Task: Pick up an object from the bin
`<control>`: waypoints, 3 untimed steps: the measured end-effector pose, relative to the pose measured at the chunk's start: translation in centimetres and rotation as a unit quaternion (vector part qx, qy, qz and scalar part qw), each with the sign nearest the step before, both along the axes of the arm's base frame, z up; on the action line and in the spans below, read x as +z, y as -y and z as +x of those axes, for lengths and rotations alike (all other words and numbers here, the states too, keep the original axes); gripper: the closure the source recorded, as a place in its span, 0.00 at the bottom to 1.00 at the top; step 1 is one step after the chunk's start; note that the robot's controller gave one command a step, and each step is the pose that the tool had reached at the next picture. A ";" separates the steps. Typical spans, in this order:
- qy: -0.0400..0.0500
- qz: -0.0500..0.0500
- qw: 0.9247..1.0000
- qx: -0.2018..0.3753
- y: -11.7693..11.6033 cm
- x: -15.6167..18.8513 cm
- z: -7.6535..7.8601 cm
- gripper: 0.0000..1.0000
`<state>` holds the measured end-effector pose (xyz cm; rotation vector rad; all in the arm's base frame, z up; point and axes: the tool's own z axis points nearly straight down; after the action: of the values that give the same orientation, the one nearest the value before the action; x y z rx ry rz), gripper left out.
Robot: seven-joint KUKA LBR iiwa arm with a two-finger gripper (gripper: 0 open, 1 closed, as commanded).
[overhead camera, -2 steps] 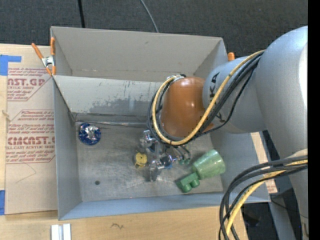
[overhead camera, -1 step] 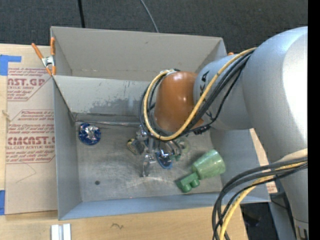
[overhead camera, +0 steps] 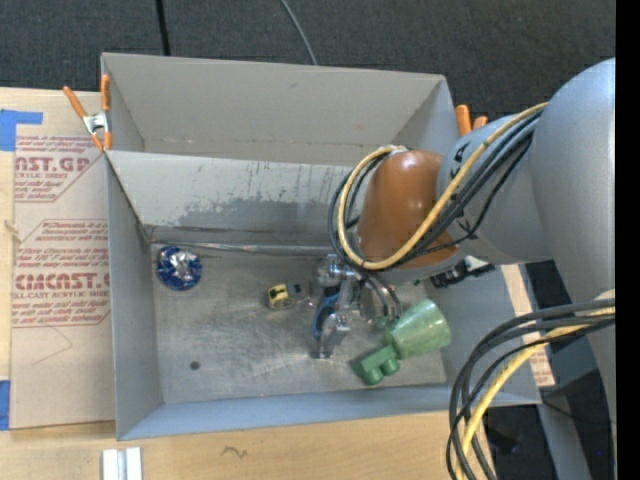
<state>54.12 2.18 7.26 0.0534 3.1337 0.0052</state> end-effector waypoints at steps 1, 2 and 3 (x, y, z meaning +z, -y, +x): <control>-0.006 0.000 1.000 0.001 -0.1 0.0 -0.2 1.00; 0.002 -0.003 0.997 0.082 4.3 16.2 2.4 1.00; -0.002 -0.002 0.997 0.082 4.1 15.7 2.2 0.00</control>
Offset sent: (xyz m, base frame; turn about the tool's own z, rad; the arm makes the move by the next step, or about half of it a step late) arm 0.0000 0.0000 0.0000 0.0000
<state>56.34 -1.95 22.99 -0.2037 3.1316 0.0011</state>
